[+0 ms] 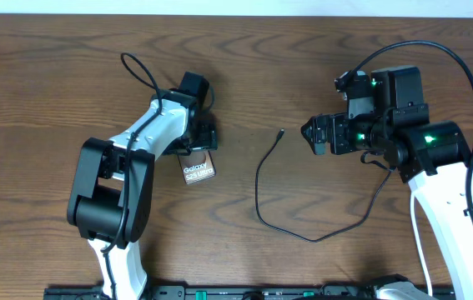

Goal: Plug charger to phone and switch on socket

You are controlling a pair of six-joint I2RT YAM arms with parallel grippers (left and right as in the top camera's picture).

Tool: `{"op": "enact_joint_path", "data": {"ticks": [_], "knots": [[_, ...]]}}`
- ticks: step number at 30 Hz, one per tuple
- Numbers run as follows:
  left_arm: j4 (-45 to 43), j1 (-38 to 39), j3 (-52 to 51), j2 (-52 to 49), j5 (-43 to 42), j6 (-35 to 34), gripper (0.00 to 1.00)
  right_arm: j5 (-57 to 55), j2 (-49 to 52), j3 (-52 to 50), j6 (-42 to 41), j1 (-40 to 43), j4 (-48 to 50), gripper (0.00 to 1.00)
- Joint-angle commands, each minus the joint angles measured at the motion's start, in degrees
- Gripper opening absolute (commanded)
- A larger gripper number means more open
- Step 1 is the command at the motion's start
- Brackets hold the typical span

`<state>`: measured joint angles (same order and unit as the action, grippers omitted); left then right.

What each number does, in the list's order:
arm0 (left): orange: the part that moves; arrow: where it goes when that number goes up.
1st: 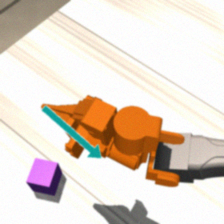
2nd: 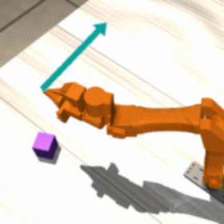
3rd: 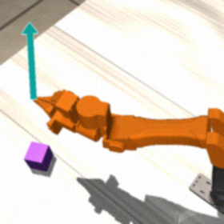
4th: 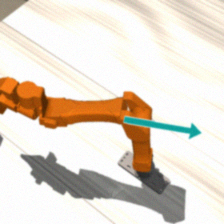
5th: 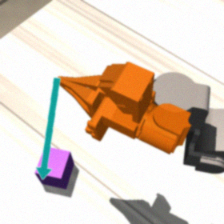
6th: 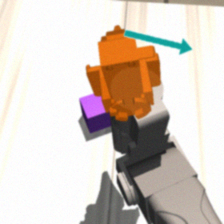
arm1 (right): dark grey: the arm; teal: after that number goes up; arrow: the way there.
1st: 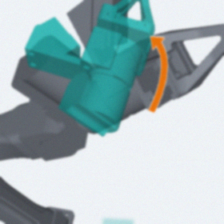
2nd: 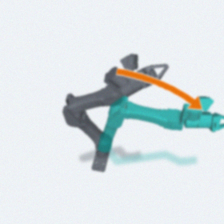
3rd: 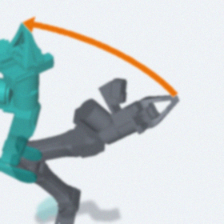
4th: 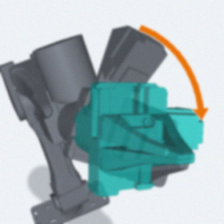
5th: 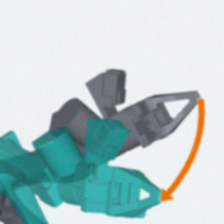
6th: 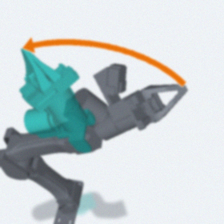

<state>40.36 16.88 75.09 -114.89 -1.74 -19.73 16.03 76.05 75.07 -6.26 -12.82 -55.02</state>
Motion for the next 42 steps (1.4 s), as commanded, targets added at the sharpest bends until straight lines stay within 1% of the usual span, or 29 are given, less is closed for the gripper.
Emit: {"op": "enact_joint_path", "data": {"ticks": [1,2,3,6,8,10,11,12,14,16,19,20,23,27,28,29,30,36,38,42], "knots": [[0.39,-0.20,-0.52,-2.08,1.38,-0.79,0.84,-0.26,-0.02,1.22,0.55,0.02,-0.09,0.99],[-0.11,-0.20,-0.52,-2.08,1.38,2.05,0.79,-0.24,-0.02,1.22,0.55,0.02,-0.09,0.99],[-0.44,-0.20,-0.52,-2.08,1.38,3.96,0.78,-0.26,-0.02,1.22,0.55,0.02,-0.09,0.99],[-0.76,-0.20,-0.52,-2.08,1.36,11.34,0.77,-0.24,-0.02,1.22,0.55,0.02,-0.07,0.99],[-0.70,-0.20,-0.52,-2.08,1.36,12.63,0.78,-0.26,-0.02,1.22,0.55,0.02,-0.07,0.99],[-0.59,-0.20,-0.52,-2.08,1.36,11.74,0.79,-0.24,-0.02,1.22,0.55,0.02,-0.07,0.99],[-0.59,-0.20,-0.52,-2.08,1.36,9.57,0.88,-0.24,-0.02,1.22,0.55,0.02,-0.07,0.99],[-0.66,-0.20,-0.52,-2.08,1.36,6.97,0.92,-0.24,-0.02,1.22,0.55,0.02,-0.07,0.99],[-1.18,-0.20,-0.52,-2.08,1.38,3.21,0.96,-0.24,-0.02,1.22,0.52,0.02,-0.07,0.99],[-2.32,-0.20,-0.52,-2.08,1.36,0.81,0.95,-0.24,-0.02,1.22,0.55,0.02,-0.09,0.99],[-3.85,-0.20,-0.52,-2.08,1.36,0.50,0.96,-0.24,-0.02,1.22,0.55,0.02,-0.09,0.99],[-3.85,-0.20,-0.52,-2.08,1.36,0.44,0.96,-0.24,-0.02,1.22,0.55,0.02,-0.09,0.99],[-2.67,-0.20,-0.59,-2.08,1.33,-3.02,0.95,-0.24,-0.02,1.22,0.55,0.02,-0.11,0.99],[-2.78,-0.20,-0.61,-2.08,1.33,-3.52,0.95,-0.24,-0.02,1.22,0.55,0.02,-0.04,0.99],[-2.78,-0.20,-0.61,-2.08,1.33,-3.52,0.94,-0.24,-0.02,1.22,0.55,0.02,-0.04,0.99],[-2.56,-0.13,-0.68,-2.08,0.85,-3.50,0.88,-0.24,-0.02,1.22,0.55,0.02,-0.07,0.99],[-2.14,-0.09,-0.74,-2.08,0.59,-3.52,0.87,-0.24,-0.02,1.22,0.55,0.02,-0.09,0.99],[-0.42,-0.09,-0.79,-2.08,0.52,-3.17,0.87,-0.24,-0.02,1.22,0.55,0.02,-0.02,0.99],[-0.79,-0.09,-0.79,-2.08,0.52,-3.08,0.81,-0.24,-0.02,1.22,0.55,0.02,-0.04,0.99],[-0.76,-0.13,-0.72,-2.01,0.50,-3.08,0.74,-0.24,-0.02,1.22,0.55,0.02,-0.20,0.99]]}}
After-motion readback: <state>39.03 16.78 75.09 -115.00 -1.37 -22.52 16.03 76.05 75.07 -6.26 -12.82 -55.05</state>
